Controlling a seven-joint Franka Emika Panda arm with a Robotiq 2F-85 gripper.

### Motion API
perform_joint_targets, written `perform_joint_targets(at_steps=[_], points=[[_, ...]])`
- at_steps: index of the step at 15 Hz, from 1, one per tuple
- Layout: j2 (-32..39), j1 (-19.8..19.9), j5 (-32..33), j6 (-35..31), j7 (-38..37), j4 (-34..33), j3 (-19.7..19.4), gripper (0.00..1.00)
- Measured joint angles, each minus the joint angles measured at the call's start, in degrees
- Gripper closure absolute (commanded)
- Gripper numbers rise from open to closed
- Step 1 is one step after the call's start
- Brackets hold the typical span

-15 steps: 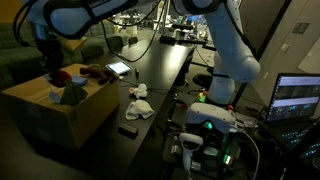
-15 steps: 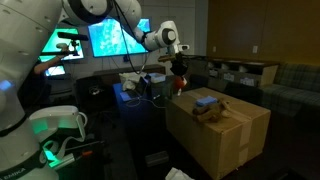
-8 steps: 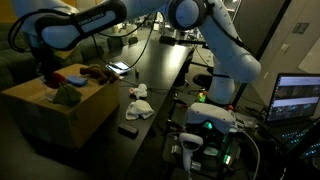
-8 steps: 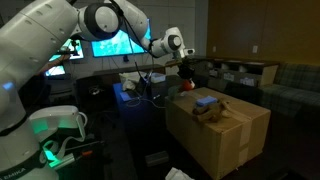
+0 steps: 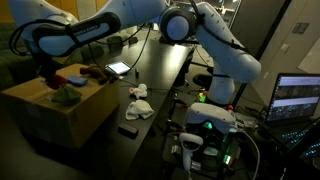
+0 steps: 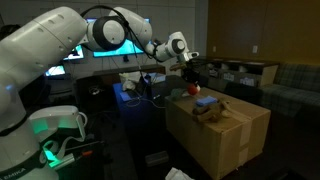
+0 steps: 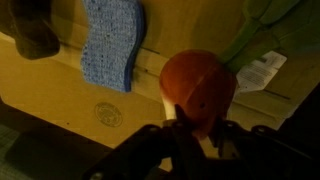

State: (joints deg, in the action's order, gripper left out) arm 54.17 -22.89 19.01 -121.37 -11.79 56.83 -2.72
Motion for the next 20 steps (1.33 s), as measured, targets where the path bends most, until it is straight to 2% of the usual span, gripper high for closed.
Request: perform_joint_targets(at_steps=[4, 6, 10, 14, 17, 20], points=[[0.8, -0.3, 0.0, 0.6, -0.9, -2.2, -1.0, 0.12], [0.8, -0.3, 0.0, 0.7, -1.3, -2.8, -1.4, 0.01], [0.1, -0.2, 0.0, 1.0, -1.7, -3.2, -2.2, 0.00], [-4.9, 0.5, 0.0, 4.1, -1.4, -1.3, -2.2, 0.00], [-11.5, 1.2, -0.3, 8.2, -1.0, 3.7, -2.1, 0.00], [-19.6, 1.6, -0.3, 13.7, -0.8, 11.5, -2.1, 0.00]])
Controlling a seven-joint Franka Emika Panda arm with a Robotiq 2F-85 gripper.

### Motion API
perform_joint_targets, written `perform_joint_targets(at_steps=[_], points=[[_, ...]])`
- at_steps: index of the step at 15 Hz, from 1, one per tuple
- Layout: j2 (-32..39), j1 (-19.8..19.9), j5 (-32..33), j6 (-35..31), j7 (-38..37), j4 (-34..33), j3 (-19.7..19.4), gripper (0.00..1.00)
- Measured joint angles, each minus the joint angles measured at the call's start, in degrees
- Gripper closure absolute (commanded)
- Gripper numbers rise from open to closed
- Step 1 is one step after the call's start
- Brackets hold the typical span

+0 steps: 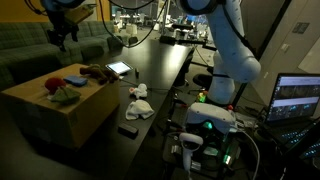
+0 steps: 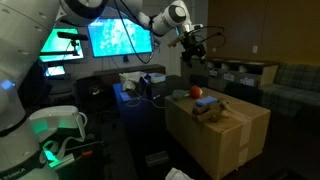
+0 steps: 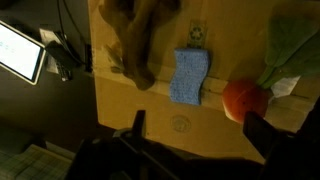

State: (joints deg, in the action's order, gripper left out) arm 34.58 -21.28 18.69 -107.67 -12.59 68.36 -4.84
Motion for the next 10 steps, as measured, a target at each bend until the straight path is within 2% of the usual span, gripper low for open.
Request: perform_joint_targets(at_steps=[4, 7, 10], points=[[-10.4, 0.4, -0.3, 6.9, -1.0, 10.9, 0.4, 0.00], [-18.2, 2.8, -0.7, 10.1, -3.1, 19.7, 2.7, 0.00], [-25.9, 5.7, -2.9, 10.5, -5.0, 28.8, 4.4, 0.00]])
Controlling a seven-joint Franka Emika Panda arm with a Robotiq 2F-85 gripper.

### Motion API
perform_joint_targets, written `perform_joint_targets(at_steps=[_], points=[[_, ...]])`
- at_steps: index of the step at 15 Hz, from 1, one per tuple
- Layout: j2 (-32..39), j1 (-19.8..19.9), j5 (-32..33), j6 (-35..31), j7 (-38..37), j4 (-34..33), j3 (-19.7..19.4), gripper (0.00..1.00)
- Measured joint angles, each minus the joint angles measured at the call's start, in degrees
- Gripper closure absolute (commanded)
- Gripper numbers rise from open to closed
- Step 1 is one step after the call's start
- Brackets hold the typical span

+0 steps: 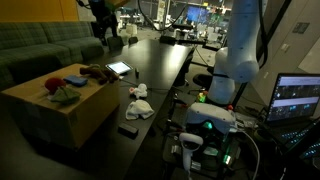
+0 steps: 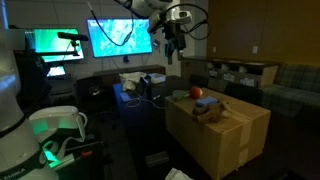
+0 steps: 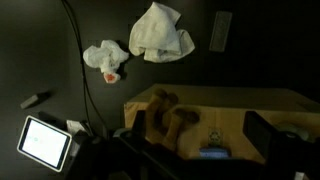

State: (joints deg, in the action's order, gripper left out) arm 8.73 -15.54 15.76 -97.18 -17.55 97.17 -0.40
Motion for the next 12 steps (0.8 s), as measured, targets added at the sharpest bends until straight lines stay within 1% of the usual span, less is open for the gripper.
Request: perform_joint_targets(at_steps=[3, 6, 9, 12], points=[[-7.7, 2.9, -2.7, -0.3, -0.6, 9.3, 1.0, 0.00], [-15.3, 5.5, -5.0, -2.9, -0.6, 18.9, 1.3, 0.00], [-22.5, 7.7, -5.7, -9.1, -0.4, 29.2, 1.3, 0.00], [-28.3, 9.5, -5.4, -17.0, 1.3, 38.8, 1.4, 0.00]])
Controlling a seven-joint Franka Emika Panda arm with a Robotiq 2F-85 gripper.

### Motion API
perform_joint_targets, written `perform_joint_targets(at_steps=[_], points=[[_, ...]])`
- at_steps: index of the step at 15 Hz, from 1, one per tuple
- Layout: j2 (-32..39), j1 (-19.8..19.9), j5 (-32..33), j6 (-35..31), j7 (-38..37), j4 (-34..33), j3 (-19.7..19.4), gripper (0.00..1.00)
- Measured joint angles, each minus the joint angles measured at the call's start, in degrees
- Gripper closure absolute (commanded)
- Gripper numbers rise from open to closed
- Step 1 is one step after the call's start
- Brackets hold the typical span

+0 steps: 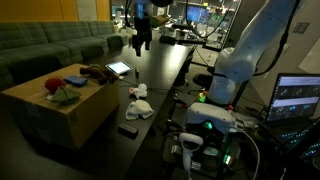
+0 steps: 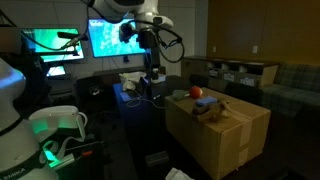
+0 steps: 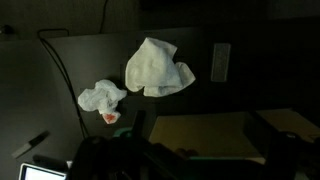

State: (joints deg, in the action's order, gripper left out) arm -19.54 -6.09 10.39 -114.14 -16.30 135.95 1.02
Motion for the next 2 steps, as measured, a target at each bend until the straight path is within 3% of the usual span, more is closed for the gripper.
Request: perform_joint_targets(at_steps=[2], points=[[-3.0, 0.9, 0.0, -4.5, 1.3, 5.0, 0.0, 0.00]])
